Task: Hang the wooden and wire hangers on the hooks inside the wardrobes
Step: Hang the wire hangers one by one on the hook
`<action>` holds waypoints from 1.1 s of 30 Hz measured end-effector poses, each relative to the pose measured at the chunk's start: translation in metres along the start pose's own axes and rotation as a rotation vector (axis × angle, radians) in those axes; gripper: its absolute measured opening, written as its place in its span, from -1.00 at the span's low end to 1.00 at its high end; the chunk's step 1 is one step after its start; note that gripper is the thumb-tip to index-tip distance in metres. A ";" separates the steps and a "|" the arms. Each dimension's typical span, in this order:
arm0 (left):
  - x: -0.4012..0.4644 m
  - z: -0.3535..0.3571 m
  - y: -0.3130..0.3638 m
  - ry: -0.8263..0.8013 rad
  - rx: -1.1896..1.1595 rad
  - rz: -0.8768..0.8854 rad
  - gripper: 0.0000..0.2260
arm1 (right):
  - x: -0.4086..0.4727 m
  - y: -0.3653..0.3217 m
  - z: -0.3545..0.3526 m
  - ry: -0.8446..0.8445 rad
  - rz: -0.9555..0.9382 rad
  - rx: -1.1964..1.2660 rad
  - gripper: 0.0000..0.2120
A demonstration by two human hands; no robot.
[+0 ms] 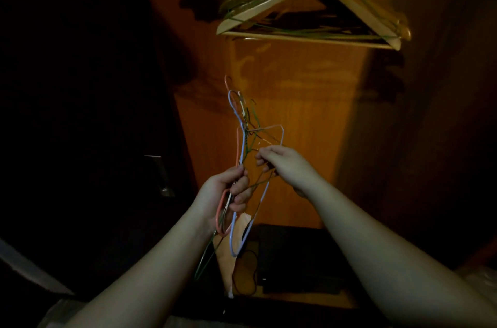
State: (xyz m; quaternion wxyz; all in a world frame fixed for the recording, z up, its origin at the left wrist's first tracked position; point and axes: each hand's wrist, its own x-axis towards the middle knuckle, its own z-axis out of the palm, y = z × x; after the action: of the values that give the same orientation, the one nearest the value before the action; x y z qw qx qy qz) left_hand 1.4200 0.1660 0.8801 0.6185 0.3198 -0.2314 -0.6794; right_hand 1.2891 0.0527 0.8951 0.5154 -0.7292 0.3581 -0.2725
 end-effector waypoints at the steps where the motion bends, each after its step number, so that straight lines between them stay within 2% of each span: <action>1: 0.000 -0.003 -0.001 -0.019 0.025 -0.011 -0.89 | -0.002 -0.002 0.003 -0.006 -0.009 0.006 -0.78; 5: 0.001 -0.012 -0.005 -0.091 0.108 -0.042 -0.84 | -0.011 -0.009 0.013 -0.022 -0.016 0.014 -0.77; 11: -0.003 -0.015 -0.009 -0.009 0.242 -0.035 -0.71 | -0.018 -0.012 0.021 0.045 -0.027 0.009 -0.77; 17: -0.011 -0.009 -0.011 0.101 0.345 -0.015 -0.87 | -0.016 -0.009 0.030 0.152 -0.052 -0.172 -0.79; 23: -0.010 -0.005 -0.014 0.262 0.583 0.081 -0.83 | -0.017 0.003 0.042 0.356 -0.139 -0.304 -0.83; 29: -0.008 -0.006 -0.018 0.267 0.778 0.132 -0.83 | -0.017 0.013 0.047 0.432 -0.046 -0.050 -0.80; 33: -0.005 -0.005 -0.020 0.328 0.850 0.171 -0.83 | -0.010 0.021 0.043 0.474 0.067 0.266 -0.85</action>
State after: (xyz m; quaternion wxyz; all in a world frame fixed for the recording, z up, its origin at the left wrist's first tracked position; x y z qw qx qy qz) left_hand 1.4105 0.1742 0.8633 0.5148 0.6278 -0.4141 -0.4115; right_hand 1.3112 0.0803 0.8614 0.5174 -0.5586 0.4538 -0.4629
